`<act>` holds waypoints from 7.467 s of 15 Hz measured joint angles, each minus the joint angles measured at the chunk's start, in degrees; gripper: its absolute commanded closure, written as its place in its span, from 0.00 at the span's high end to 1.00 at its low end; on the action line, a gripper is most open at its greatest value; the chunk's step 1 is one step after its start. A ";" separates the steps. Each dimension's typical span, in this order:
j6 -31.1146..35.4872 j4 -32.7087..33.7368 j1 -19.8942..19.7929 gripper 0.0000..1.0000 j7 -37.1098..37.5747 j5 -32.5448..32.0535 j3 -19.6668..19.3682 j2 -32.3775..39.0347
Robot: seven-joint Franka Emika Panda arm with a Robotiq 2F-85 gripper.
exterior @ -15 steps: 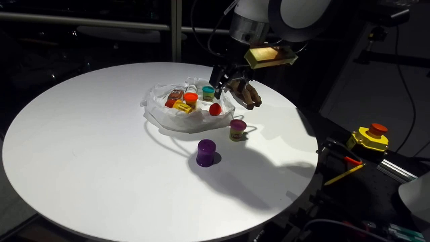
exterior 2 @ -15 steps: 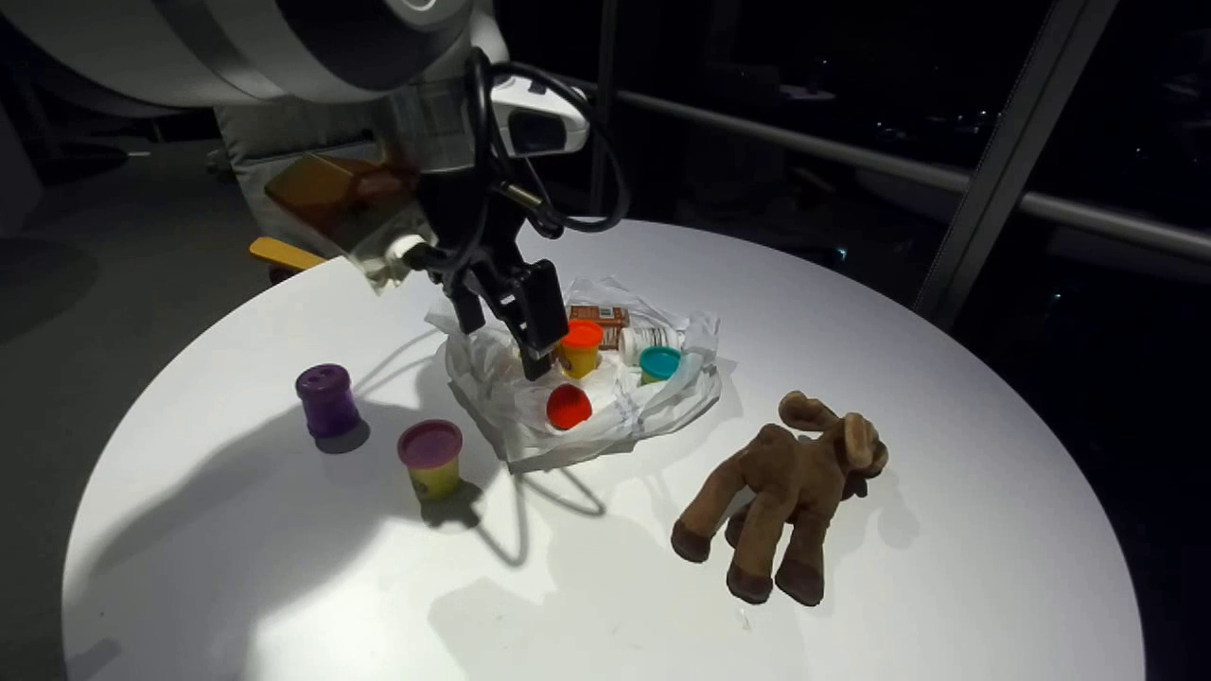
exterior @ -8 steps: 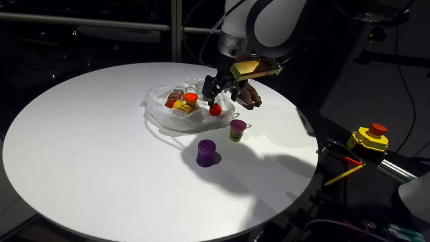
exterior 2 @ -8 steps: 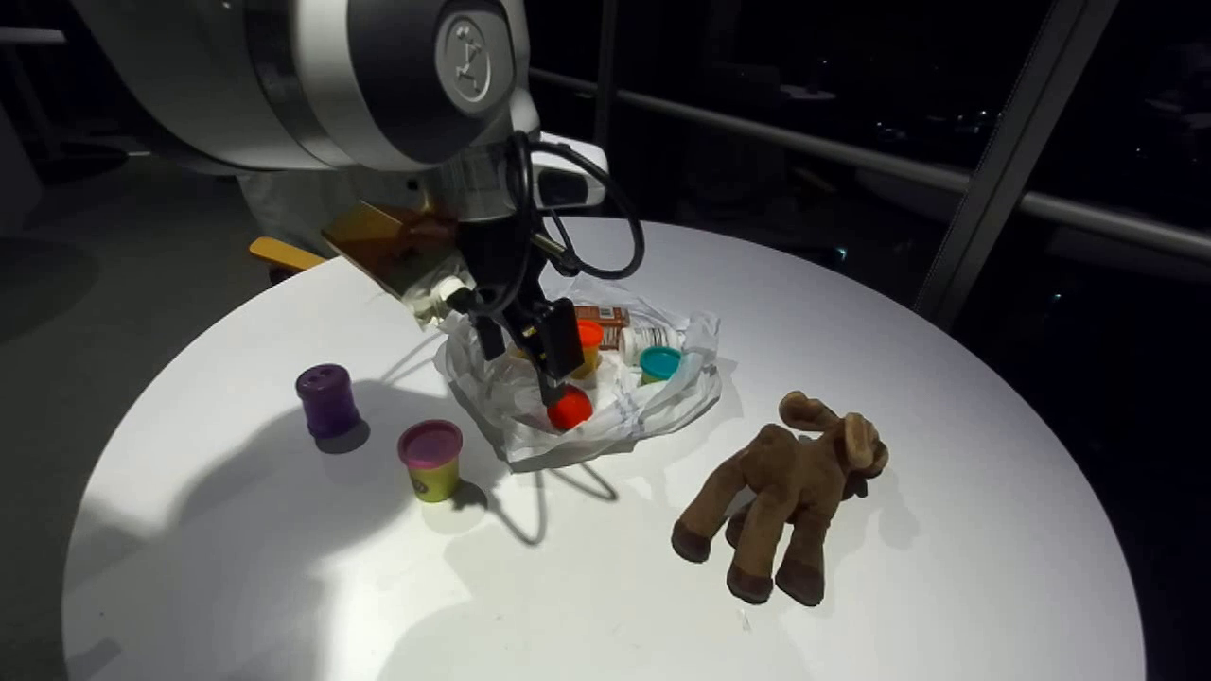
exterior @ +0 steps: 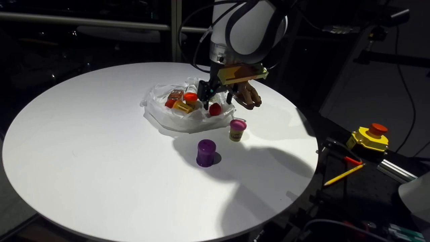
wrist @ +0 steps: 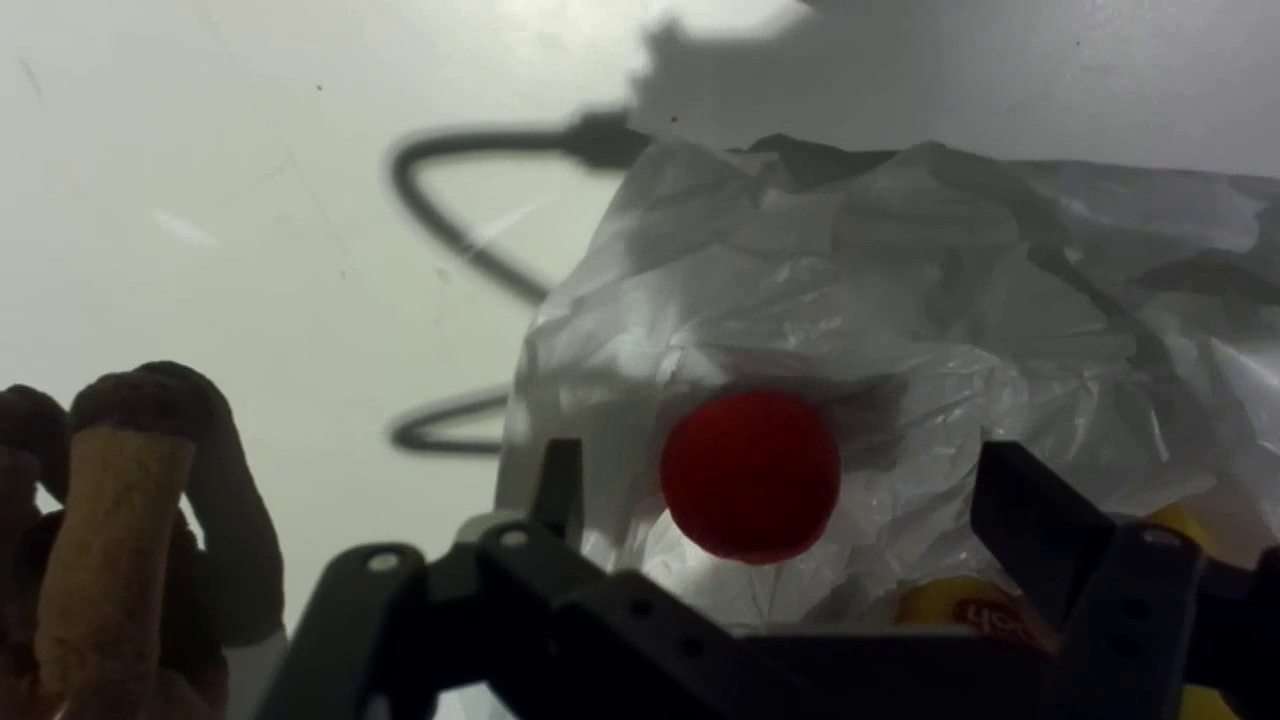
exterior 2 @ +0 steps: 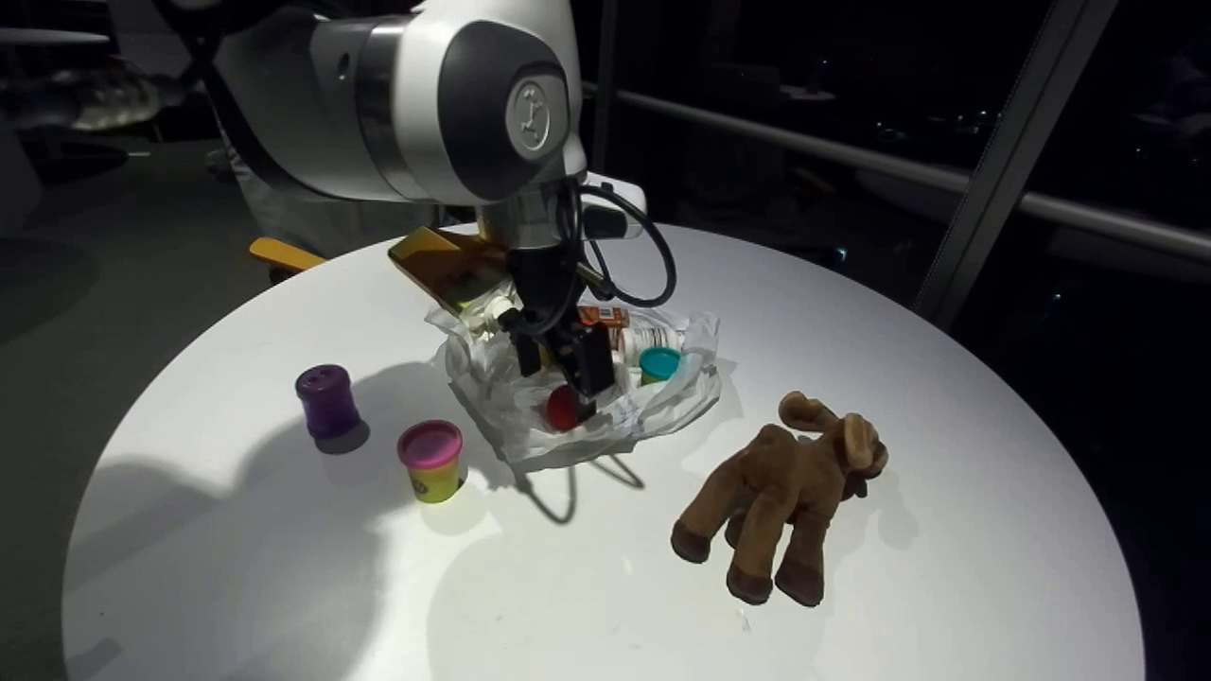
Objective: Pick up all the objects from the plastic and put them on the table
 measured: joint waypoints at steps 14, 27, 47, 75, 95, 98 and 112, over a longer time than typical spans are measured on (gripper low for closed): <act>-5.00 5.26 -0.02 0.23 -0.13 1.47 -0.20 3.45; -6.59 -11.56 1.24 0.23 0.29 -1.79 -2.21 -15.55; -2.38 -12.87 -3.93 1.00 15.06 -1.47 -6.13 -6.74; -14.37 23.27 -2.87 1.00 7.46 1.86 3.74 9.17; -14.47 24.37 -2.93 0.28 5.11 6.78 2.82 9.54; -14.53 18.51 -2.38 0.28 5.11 6.47 1.85 2.30; -6.03 -13.40 -1.35 0.28 1.09 3.48 7.54 -19.70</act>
